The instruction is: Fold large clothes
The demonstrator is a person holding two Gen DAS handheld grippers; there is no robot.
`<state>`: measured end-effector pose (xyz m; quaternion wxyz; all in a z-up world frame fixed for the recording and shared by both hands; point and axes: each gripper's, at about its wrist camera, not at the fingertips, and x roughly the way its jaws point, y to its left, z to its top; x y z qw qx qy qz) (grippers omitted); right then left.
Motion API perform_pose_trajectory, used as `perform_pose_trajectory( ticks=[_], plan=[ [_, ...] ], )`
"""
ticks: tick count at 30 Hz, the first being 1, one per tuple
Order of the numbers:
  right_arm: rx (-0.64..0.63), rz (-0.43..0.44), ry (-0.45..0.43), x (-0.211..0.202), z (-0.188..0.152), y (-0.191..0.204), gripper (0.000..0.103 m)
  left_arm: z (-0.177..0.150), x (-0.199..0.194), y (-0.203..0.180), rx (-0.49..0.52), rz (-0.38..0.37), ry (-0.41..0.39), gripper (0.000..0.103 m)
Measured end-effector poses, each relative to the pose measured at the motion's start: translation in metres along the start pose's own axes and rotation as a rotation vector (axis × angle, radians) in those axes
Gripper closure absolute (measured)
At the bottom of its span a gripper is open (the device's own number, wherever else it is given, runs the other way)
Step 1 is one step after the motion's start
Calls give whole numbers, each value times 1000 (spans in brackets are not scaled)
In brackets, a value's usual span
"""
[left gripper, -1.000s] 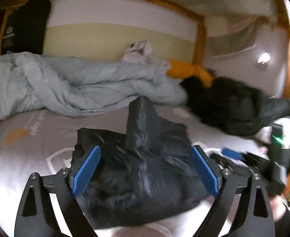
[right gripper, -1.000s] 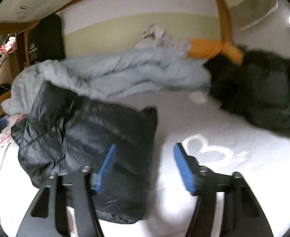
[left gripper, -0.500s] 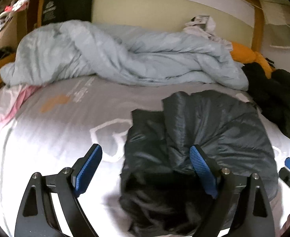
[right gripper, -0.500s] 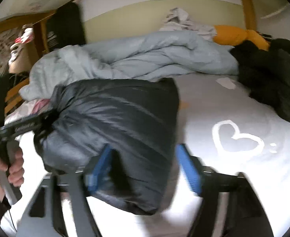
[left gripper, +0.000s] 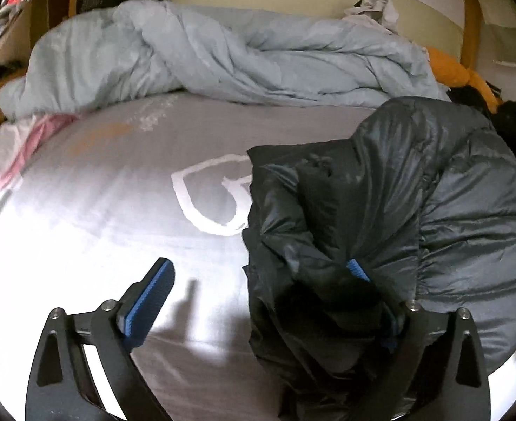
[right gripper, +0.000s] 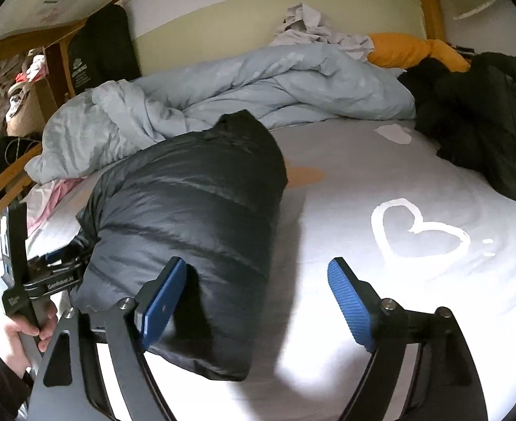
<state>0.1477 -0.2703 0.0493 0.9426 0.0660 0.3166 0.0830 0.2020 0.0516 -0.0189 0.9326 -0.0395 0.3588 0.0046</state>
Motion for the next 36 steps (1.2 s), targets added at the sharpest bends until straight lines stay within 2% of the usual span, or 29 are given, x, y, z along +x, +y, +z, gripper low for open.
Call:
perform_pose_trajectory(
  ticks=[11, 13, 17, 21, 24, 26, 28, 29, 30, 32, 36],
  plan=[
    [5, -16, 1, 2, -1, 0, 17, -3, 4, 5, -35, -31, 20, 0],
    [10, -11, 5, 2, -1, 0, 16, 0, -1, 12, -80, -95, 32, 1],
    [50, 48, 32, 9, -2, -3, 15, 5, -17, 35, -301, -343, 61, 3],
    [160, 107, 84, 22, -6, -17, 13, 6, -26, 39, -385, -448, 83, 2],
    [129, 79, 79, 23, -7, -15, 10, 4, -24, 33, -366, -453, 104, 1],
    [94, 84, 68, 22, -7, -11, 9, 0, -12, 29, -358, -441, 152, 0],
    [122, 113, 84, 27, -9, -15, 8, -9, 3, 29, -390, -463, 206, 0],
    [146, 127, 97, 31, -10, -18, 3, -15, 8, 31, -409, -477, 218, 0],
    [175, 146, 112, 36, -12, -22, 0, -18, 10, 32, -420, -483, 211, 0],
    [198, 178, 137, 44, -17, -26, 0, -21, 10, 29, -375, -474, 171, 0],
    [215, 212, 167, 58, -25, -29, 0, -22, 9, 22, -340, -459, 169, 0]
  ],
)
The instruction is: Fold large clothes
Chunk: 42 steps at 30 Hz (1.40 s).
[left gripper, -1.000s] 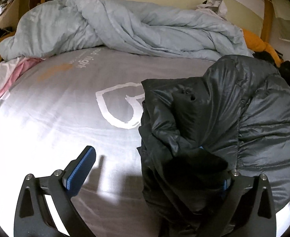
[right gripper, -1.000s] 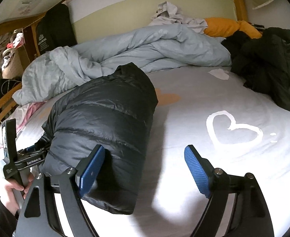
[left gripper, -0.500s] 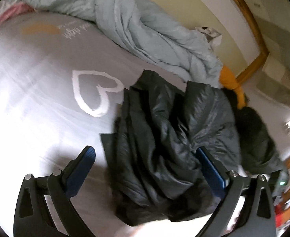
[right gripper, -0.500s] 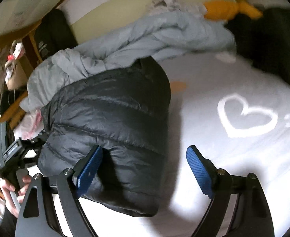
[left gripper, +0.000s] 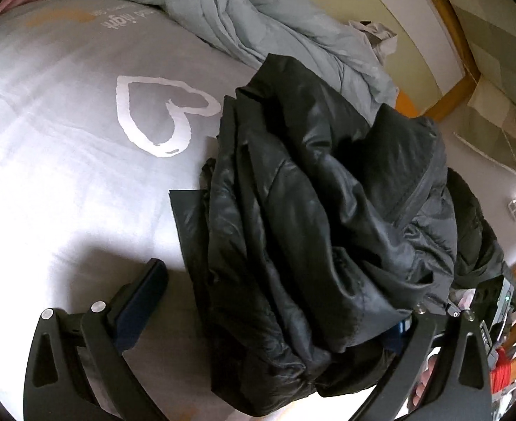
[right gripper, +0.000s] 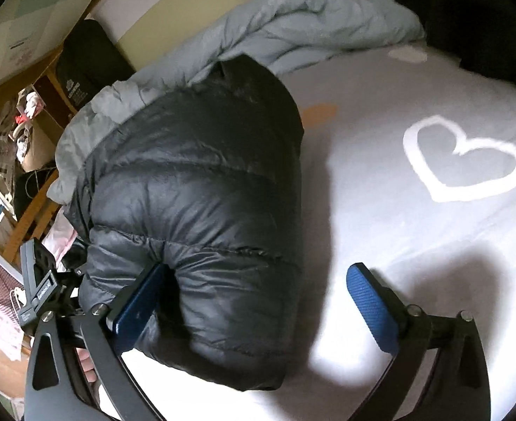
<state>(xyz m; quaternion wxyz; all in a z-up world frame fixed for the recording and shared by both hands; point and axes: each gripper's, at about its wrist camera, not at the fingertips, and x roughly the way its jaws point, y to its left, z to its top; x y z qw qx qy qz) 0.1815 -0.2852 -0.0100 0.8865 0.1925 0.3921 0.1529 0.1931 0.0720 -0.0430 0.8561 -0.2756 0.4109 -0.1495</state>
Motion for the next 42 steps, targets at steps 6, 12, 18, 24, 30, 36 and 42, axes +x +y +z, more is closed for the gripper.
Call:
perform_pose_trajectory(
  ticks=[6, 12, 18, 24, 30, 36, 42],
  plan=[
    [17, 124, 41, 8, -4, 3, 35, 0, -1, -6, 16, -134, 46, 35],
    [-74, 89, 2, -13, 3, 27, 48, 3, -26, -29, 98, -100, -18, 58],
    [-119, 72, -125, -64, 18, 37, 48, 11, -45, -76, 168, -116, -87, 60],
    [-155, 10, -299, -128, 42, 19, 48, 23, -42, -147, 288, -178, -156, 61],
    [-185, -101, -421, -174, 76, -26, 48, 30, 9, -221, 386, -232, -165, 61],
    [-123, -226, -448, -176, 109, -89, 48, 20, 82, -287, 536, -189, -158, 68],
    [-70, -319, -319, -132, 127, -159, 48, 2, 173, -295, 536, -109, -69, 68]
  ],
)
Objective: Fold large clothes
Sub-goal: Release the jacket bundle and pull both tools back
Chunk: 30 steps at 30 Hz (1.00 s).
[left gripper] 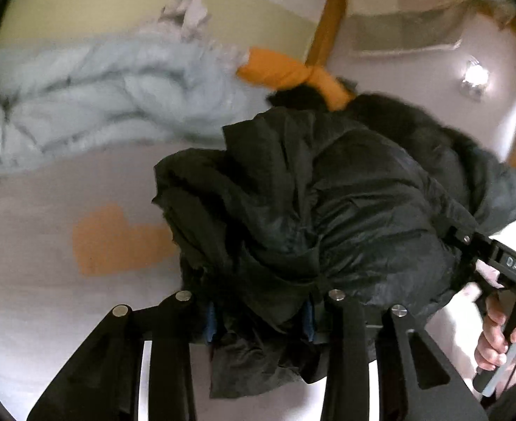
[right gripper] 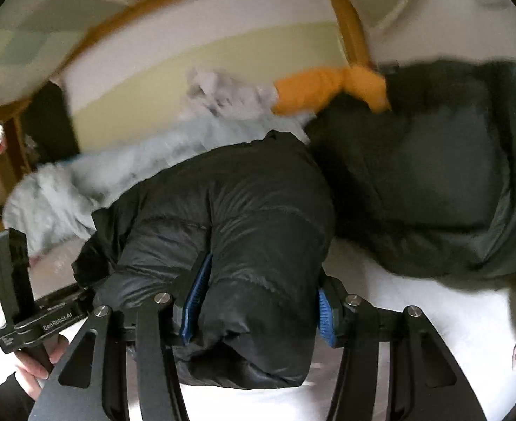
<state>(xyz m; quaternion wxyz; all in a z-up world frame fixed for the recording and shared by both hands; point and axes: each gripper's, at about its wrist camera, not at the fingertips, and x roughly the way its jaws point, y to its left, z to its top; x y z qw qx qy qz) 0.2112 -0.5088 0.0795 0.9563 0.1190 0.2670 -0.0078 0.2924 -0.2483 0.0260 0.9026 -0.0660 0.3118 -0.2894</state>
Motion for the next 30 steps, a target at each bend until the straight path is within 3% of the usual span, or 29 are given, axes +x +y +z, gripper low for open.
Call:
perform_pose_trajectory(
  ticks=[4, 6, 8, 10, 13, 16, 18, 21, 24, 26, 30],
  plan=[
    [-32, -29, 45, 19, -24, -24, 48, -12, 19, -1, -39, 1, -11, 61],
    [-14, -19, 54, 19, -29, -30, 47, -14, 22, -2, -52, 18, 8, 49],
    [28, -14, 81, 23, -34, -35, 45, -14, 29, 2, -90, 43, 46, 22],
    [38, -16, 92, 26, -36, -37, 41, -17, 29, 8, -135, 70, 72, 7],
    [42, -12, 96, 26, -42, -38, 37, -25, 30, 26, -241, 26, 137, 0],
    [26, -58, 83, 26, -44, -32, 23, -33, 27, 31, -310, -3, 165, 0],
    [13, -86, 56, 21, -43, -27, 18, -33, 13, 21, -249, 33, 117, 1],
    [-15, -148, 0, 4, -46, -22, 17, -30, -16, 0, -131, 114, -21, 1],
    [-33, -206, -78, -18, -51, -14, 12, -26, -49, -5, -136, 154, -164, 1],
    [-55, -230, -134, -36, -54, -7, 8, -21, -68, -9, -109, 173, -222, 1],
    [-97, -243, -253, -73, -60, 12, 0, -19, -102, -27, 40, 236, -323, 1]
  ],
)
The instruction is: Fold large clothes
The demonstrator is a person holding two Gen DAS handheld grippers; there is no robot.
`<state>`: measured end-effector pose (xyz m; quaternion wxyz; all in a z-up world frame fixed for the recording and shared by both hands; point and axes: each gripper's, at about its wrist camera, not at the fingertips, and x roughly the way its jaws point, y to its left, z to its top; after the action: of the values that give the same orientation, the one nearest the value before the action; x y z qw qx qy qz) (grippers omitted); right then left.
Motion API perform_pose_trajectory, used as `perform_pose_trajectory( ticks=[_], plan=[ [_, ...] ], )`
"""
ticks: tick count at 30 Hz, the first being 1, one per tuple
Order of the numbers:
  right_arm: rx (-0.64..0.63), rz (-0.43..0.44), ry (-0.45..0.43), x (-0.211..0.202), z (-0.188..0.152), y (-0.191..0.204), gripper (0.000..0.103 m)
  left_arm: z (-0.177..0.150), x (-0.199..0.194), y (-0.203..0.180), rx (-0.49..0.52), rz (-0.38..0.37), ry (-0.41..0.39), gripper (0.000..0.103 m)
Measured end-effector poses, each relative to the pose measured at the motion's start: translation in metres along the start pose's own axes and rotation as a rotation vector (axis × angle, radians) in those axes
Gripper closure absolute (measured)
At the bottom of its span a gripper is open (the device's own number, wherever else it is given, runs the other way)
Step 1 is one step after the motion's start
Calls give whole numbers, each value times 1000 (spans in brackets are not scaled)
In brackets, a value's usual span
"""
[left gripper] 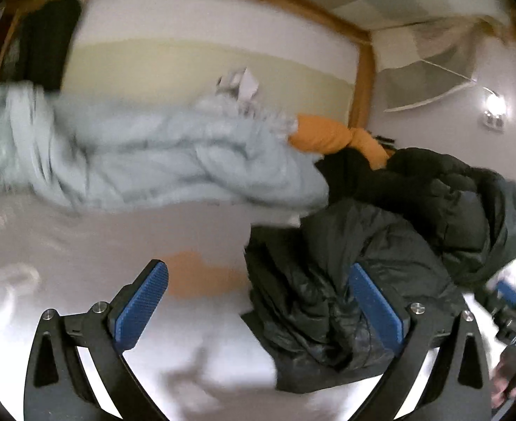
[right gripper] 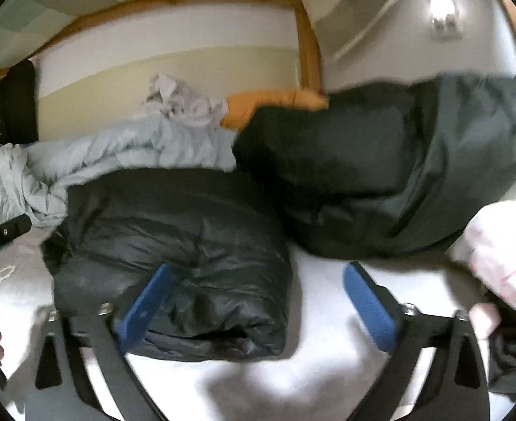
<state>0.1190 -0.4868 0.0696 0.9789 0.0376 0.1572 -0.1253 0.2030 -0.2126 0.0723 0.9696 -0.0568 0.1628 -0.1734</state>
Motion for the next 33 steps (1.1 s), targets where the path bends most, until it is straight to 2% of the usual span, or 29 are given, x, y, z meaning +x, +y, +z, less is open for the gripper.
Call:
perform_pose_trajectory(
  ticks=[4, 7, 13, 19, 22, 33],
  plan=[
    [16, 41, -84, -29, 3, 7, 0, -1, -30, 2, 51, -20, -65, 1],
    [19, 61, -136, -46, 2, 11, 0, -7, -44, 3, 104, 16, -112, 1],
    [-7, 63, -199, -51, -10, 27, 0, -29, -57, 4, 142, 61, -148, 1],
    [-45, 21, -208, -44, -25, 37, 0, -56, -56, 6, 160, 107, -171, 1],
    [-69, 23, -202, -41, -29, 42, 0, -59, -58, 5, 164, 124, -183, 1],
    [-98, 11, -198, -40, -32, 48, 0, -61, -60, 4, 168, 113, -190, 0]
  ],
)
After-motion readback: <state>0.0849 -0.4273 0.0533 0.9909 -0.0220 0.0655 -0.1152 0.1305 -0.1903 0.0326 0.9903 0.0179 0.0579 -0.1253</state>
